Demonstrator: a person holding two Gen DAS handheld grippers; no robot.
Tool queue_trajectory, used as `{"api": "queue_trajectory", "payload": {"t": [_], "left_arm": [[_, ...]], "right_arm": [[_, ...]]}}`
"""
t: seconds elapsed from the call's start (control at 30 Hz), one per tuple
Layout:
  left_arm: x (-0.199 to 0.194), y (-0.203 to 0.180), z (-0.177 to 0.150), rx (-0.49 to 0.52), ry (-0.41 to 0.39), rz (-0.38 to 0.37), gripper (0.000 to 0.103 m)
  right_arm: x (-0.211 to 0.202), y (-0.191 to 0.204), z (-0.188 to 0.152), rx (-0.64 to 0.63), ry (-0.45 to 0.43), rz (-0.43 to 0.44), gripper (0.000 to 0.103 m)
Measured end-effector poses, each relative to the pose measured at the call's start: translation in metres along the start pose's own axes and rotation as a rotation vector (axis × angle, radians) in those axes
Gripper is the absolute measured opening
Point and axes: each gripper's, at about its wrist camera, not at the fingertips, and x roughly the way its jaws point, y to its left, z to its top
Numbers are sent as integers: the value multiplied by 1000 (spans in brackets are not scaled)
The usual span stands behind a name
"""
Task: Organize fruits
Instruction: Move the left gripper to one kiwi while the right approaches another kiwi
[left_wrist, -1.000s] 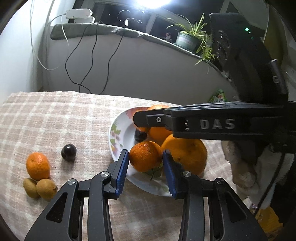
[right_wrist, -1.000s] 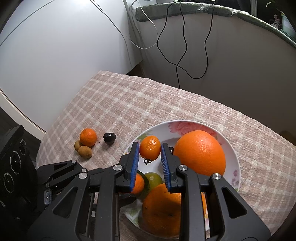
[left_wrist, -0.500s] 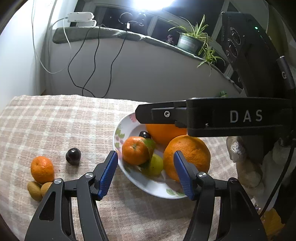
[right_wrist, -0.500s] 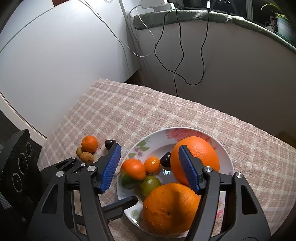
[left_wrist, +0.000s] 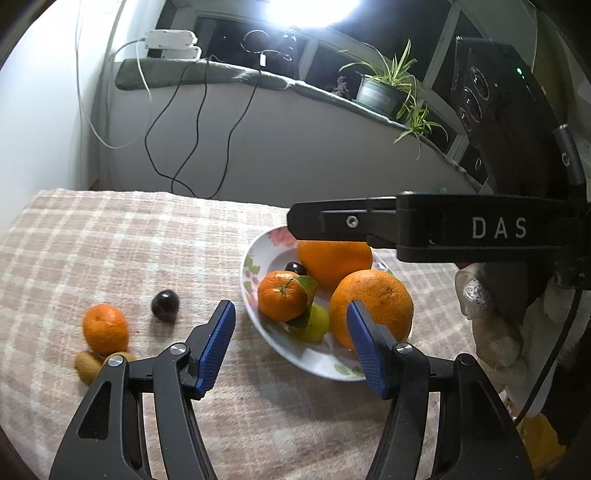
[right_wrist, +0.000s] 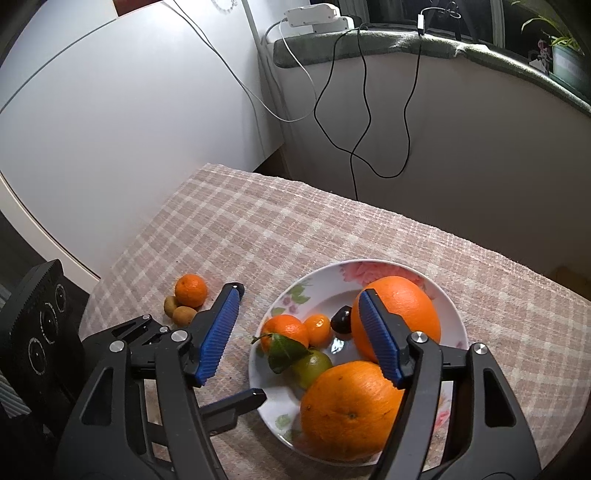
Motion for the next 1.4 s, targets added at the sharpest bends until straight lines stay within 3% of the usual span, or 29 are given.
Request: {"api": "queue_trajectory", "payload": {"t": [0.23,0.73,0.93,1.1,1.4], "left_arm": [[-23,18,-6,-32,-16,-1,62],[-77,83,-47,-95,-21,104,59],[-85,105,-47,-111,-23,137,48],[-77,117,-42,-125,-2,115,36],[-58,124,-37,-105,44,107,36]], "right_arm": [[-7,19,-2,-25,-8,16,70],[1,77,-19,-103,5,105,70],[16,99,-36,-140,15,115,70],[32,111,-45,-150,38,122,53],[63,127,-50,-172,70,114,41]]}}
